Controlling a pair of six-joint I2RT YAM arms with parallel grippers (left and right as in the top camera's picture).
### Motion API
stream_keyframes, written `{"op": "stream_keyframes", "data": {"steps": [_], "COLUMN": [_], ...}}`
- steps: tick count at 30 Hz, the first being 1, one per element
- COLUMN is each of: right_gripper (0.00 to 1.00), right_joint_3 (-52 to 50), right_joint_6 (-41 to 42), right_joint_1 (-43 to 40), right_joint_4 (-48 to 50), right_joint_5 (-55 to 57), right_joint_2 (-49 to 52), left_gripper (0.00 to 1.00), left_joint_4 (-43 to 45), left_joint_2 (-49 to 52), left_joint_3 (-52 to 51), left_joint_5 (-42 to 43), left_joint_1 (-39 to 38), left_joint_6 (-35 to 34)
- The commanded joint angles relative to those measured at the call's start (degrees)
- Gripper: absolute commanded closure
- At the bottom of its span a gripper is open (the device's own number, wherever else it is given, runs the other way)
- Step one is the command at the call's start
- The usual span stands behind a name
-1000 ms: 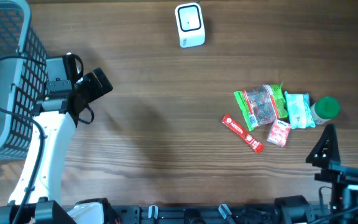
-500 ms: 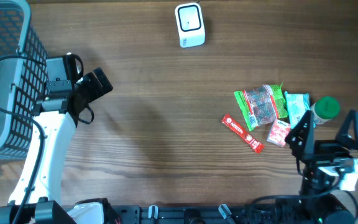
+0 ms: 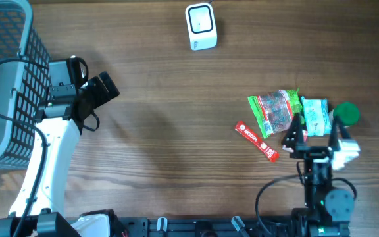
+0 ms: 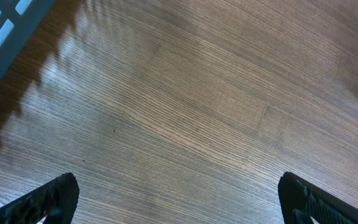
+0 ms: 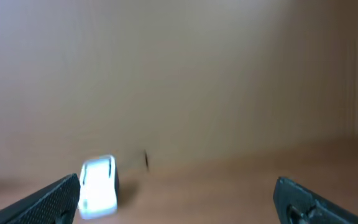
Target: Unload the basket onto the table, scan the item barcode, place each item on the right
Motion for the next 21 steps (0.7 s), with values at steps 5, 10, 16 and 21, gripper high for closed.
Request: {"op": "stream_keyframes", "data": {"steps": [5,10,16,21], "right_gripper": [0.00,0.00,0.00,0.00], "right_joint_3": [-0.1,-0.1,-0.1,-0.1], "right_joint_6": [-7.8,-9.2,-10.1,-10.1], "right_joint_1": [-0.1,-0.9,-1.0,-1.0], "right_joint_4": [-10.0,-9.9,-9.9,-9.9], "right_joint_5": [-7.8,-8.7,-9.0,-9.0], "right_joint_2": [-0.6,-0.6,-0.6,-0.6], "left_gripper": [0.00,0.00,0.00,0.00], "left_joint_4": [0.2,0.2,0.2,0.2], "left_joint_2": [0.2,0.2,0.2,0.2], "left_joint_3": [0.0,0.0,0.0,0.0], "left_joint_5": [-0.5,-0.5,-0.5,-0.5], "left_joint_1": [0.2,0.2,0.2,0.2], "left_joint_6": [0.8,0.8,0.8,0.7]}}
